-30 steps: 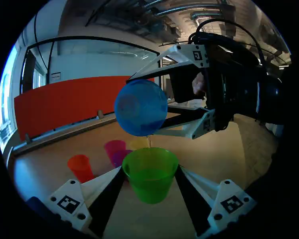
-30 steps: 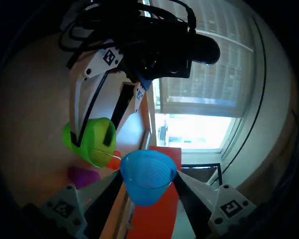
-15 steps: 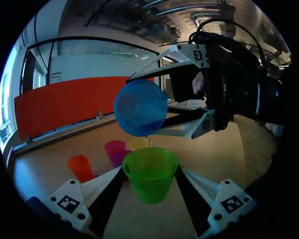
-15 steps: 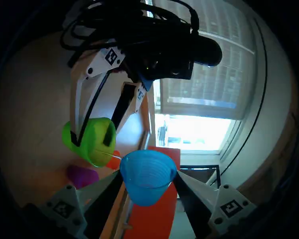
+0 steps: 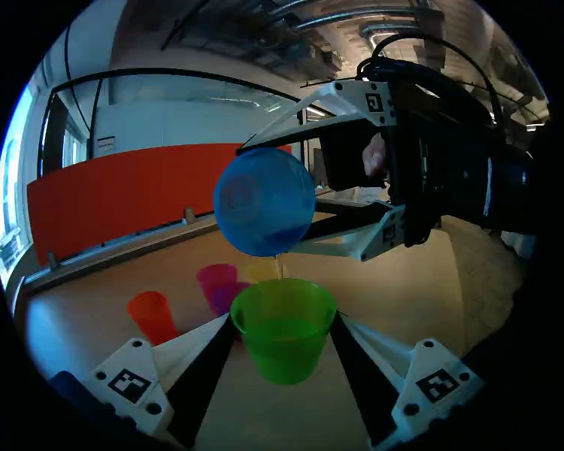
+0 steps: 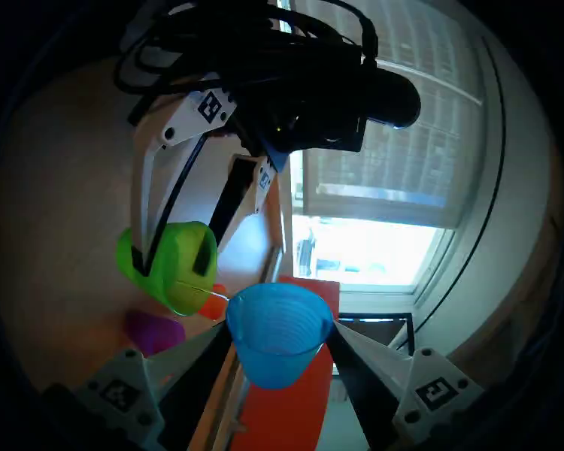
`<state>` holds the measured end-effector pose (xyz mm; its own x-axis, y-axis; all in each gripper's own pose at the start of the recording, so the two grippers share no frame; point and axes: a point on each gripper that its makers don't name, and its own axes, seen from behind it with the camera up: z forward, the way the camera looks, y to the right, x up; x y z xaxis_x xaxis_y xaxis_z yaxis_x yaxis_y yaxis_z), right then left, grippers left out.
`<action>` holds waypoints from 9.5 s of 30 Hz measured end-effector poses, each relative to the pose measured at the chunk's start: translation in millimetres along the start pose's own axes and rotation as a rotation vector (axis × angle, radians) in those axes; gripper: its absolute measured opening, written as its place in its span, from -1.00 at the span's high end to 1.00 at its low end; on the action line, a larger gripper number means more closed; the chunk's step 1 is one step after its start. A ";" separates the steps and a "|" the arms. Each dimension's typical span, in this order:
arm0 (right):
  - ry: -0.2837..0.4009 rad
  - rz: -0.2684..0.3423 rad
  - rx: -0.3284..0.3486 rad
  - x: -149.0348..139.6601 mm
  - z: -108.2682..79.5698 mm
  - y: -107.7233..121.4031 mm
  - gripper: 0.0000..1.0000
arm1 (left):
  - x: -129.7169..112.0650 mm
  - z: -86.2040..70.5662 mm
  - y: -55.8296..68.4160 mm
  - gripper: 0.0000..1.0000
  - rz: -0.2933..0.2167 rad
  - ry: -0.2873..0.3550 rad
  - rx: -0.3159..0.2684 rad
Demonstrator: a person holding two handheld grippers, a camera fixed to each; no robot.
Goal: Pour water
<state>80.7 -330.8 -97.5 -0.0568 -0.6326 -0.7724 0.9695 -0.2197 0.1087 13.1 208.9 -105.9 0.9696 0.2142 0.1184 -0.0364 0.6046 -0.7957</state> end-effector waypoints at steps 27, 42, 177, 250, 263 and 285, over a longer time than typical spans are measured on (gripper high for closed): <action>-0.002 -0.030 -0.002 -1.0 0.6 -1.7 -0.82 | 2.0 -0.3 1.3 -0.73 0.004 0.003 -0.002; 0.012 0.024 -0.012 -6.2 5.0 6.2 -0.82 | 3.6 -1.8 1.5 -0.72 0.007 0.003 0.001; -0.276 1.449 0.410 -98.2 -29.6 -177.6 -0.82 | -78.4 16.9 -47.4 -0.73 -0.010 -0.235 0.056; -0.329 1.485 0.444 -96.1 -42.0 -206.2 -0.83 | -105.0 3.4 -43.1 -0.76 -0.053 -0.328 0.054; -0.343 1.480 0.452 -94.3 -49.3 -216.2 -0.83 | -107.7 0.3 -40.1 -0.75 -0.054 -0.340 0.056; -0.381 1.493 0.417 -101.6 -74.4 -219.7 -0.83 | -108.7 -22.1 -44.7 -0.75 -0.027 -0.357 0.083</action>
<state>-108.8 -163.0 -89.5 0.7255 -0.5826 0.3664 0.0809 0.6009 0.7952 -85.3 141.7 -96.4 0.8256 0.4425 0.3501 -0.0456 0.6707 -0.7403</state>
